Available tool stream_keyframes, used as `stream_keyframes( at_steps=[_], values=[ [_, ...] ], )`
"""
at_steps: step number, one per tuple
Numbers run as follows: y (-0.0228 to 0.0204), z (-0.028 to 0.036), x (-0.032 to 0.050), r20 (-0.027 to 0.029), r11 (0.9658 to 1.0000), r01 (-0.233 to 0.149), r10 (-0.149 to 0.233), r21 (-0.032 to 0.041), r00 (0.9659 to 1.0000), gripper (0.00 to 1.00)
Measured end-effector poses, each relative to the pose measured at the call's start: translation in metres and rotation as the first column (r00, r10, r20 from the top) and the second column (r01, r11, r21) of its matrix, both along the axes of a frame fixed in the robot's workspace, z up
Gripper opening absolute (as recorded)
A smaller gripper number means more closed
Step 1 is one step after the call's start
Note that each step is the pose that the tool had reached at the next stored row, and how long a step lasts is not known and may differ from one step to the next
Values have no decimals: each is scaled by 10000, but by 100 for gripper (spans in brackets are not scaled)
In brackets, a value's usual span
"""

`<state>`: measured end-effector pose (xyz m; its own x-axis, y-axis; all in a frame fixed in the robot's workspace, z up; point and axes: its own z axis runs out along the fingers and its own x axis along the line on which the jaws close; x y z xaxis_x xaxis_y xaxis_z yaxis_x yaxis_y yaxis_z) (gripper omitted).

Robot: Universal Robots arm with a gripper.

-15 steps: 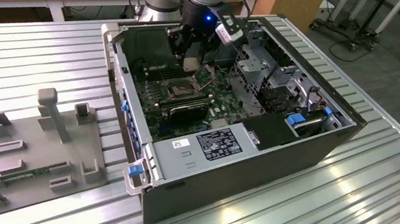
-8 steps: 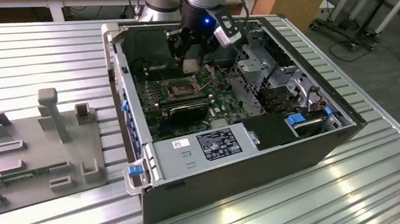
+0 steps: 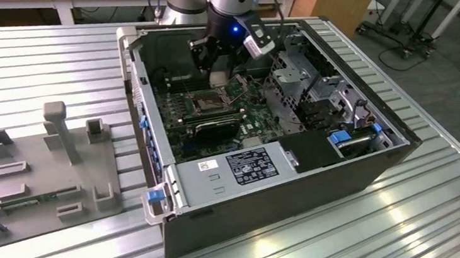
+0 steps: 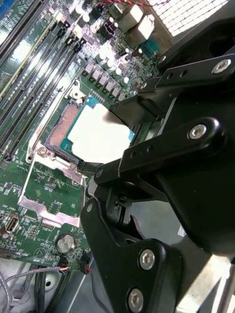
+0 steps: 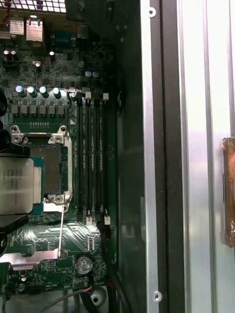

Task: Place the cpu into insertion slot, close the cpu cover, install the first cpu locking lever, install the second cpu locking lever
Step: 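Place the cpu into insertion slot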

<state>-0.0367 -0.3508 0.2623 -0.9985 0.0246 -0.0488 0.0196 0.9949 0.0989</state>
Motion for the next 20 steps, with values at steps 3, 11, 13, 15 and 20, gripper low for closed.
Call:
stream_keyframes(
  at_steps=[3,11,13,15,20],
  values=[
    [0,-12,-20,24,10000,1,-1,-2,10000,54],
    [0,-71,-38,28,10000,1,-1,33,10000,54],
    [0,-89,-41,28,10000,0,0,32,10000,54],
    [0,-109,-43,28,10000,0,0,33,10000,54],
    [0,-159,-45,29,10000,1,-1,40,10000,54]
  ],
)
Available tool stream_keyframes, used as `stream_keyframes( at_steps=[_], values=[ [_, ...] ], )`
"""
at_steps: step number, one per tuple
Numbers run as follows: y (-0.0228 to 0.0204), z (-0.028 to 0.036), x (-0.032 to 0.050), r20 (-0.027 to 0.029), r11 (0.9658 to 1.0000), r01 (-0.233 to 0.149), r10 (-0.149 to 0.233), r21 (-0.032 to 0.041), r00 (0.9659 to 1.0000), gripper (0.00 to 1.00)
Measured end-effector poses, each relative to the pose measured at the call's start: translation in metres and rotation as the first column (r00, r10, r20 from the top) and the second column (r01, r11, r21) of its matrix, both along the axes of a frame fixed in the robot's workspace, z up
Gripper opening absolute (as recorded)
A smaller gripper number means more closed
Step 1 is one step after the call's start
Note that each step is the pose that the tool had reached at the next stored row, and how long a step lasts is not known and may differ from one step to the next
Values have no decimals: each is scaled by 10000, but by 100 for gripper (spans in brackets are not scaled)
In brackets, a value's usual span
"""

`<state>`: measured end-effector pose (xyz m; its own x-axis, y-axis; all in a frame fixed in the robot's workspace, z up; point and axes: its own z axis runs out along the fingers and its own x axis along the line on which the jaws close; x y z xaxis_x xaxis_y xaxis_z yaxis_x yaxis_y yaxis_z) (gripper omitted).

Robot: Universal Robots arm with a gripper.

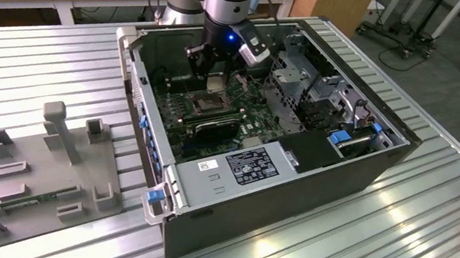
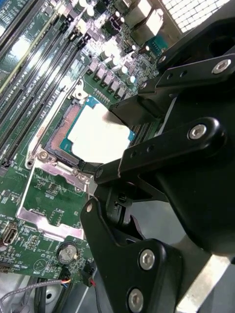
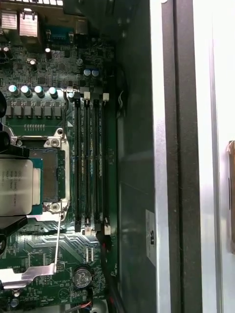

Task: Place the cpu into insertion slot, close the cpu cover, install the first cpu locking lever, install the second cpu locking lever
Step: 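Place the cpu into insertion slot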

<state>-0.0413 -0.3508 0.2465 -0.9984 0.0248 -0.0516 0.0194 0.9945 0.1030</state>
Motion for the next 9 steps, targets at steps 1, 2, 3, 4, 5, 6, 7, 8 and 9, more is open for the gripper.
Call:
stream_keyframes(
  at_steps=[1,2,3,4,5,6,7,8,9],
  values=[
    [0,-2,0,-1,10000,0,0,-2,10000,54],
    [0,-2,-1,-3,10000,0,0,-4,10000,54],
    [0,-4,-1,-2,10000,0,0,-3,10000,54],
    [0,-10,-2,1,10000,1,-1,2,10000,54],
    [0,-15,-4,1,10000,1,-1,2,10000,54],
    [0,-20,-5,0,10000,1,-1,-1,10000,54],
    [0,-27,-6,0,10000,0,0,0,10000,54],
    [0,-34,-7,0,10000,-1,1,0,10000,54],
    [0,-41,-8,0,10000,-1,1,0,10000,54]
  ],
)
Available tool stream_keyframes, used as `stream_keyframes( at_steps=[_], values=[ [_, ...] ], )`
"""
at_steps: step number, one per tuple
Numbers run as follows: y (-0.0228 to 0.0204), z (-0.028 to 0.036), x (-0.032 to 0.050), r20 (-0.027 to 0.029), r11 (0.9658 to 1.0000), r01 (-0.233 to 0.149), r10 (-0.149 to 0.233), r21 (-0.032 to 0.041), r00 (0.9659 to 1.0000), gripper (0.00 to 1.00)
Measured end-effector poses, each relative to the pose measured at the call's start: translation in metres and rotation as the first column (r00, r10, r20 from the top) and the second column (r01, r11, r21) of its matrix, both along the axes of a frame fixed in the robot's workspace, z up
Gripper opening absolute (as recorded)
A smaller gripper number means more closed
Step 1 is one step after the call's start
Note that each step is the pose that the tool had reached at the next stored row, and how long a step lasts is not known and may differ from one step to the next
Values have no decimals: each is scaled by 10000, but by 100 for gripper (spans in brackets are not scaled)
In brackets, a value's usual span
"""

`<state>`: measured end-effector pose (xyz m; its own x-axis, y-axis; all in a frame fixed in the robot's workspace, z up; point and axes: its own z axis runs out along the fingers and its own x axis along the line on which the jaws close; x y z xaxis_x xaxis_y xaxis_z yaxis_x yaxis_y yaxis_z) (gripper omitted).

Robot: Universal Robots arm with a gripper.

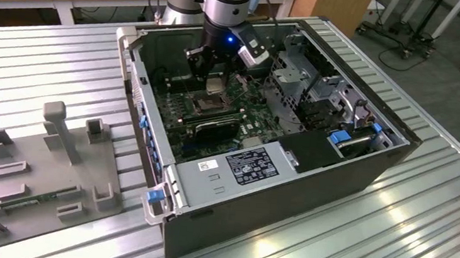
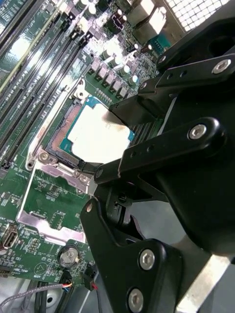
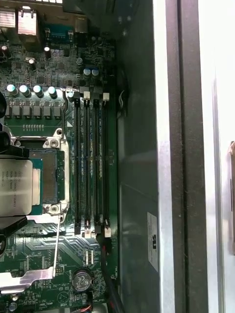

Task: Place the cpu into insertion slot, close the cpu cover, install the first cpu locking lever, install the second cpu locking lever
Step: 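Place the cpu into insertion slot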

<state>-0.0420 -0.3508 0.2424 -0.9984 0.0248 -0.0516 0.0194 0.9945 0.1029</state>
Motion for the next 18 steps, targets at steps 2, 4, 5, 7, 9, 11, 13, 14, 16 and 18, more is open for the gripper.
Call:
stream_keyframes(
  at_steps=[2,4,5,7,9,11,13,14,16,18],
  values=[
    [0,-6,-1,-1,10000,1,-1,-2,10000,54],
    [0,-6,-1,-2,10000,1,-1,-4,10000,54],
    [0,-7,-1,-1,10000,1,-1,-2,10000,54],
    [0,-8,-1,-1,10000,1,-1,-1,10000,54],
    [0,-9,-1,0,10000,0,0,0,10000,54],
    [1,-15,-3,1,10000,1,-1,9,10000,54],
    [2,-23,-6,0,10000,2,-2,11,10000,54],
    [3,-27,-9,0,10000,2,-2,11,10000,54],
    [5,-34,-14,0,10000,1,-1,11,10000,54],
    [10,-40,-28,-1,10000,2,-2,14,10000,54]
  ],
)
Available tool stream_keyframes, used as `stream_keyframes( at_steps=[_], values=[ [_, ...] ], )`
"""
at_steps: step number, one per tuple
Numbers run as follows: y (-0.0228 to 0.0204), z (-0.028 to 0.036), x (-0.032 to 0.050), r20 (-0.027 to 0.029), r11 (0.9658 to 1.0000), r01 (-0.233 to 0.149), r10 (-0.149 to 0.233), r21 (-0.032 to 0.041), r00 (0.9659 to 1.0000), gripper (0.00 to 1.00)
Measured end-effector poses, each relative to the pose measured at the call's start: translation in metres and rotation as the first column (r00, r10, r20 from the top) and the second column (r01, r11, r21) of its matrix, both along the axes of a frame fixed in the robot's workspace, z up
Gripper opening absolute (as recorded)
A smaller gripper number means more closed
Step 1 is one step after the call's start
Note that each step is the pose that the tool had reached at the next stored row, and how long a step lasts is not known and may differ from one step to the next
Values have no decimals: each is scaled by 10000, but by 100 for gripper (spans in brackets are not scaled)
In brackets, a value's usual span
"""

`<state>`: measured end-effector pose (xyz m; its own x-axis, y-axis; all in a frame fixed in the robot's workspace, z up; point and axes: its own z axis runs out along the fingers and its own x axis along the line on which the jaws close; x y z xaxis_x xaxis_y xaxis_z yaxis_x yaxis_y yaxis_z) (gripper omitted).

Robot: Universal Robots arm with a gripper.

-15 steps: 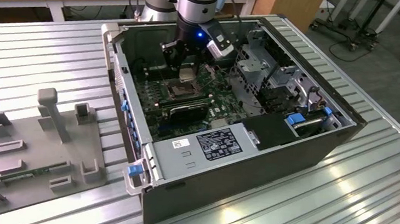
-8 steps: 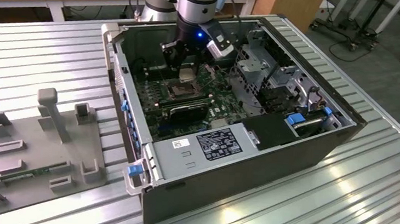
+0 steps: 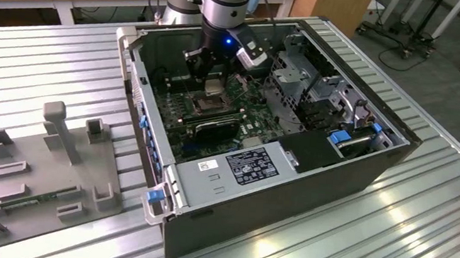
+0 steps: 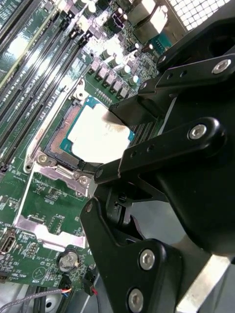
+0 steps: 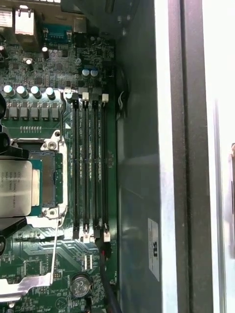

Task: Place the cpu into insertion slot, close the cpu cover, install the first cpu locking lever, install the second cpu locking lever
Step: 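Place the cpu into insertion slot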

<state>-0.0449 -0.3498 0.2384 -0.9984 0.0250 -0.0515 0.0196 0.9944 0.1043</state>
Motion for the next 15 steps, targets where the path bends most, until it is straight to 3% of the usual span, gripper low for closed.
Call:
stream_keyframes(
  at_steps=[12,15],
  values=[
    [43,-79,-24,0,10000,4,-4,59,10000,54],
    [51,-98,-24,1,9999,-1,1,113,10000,54]
  ],
)
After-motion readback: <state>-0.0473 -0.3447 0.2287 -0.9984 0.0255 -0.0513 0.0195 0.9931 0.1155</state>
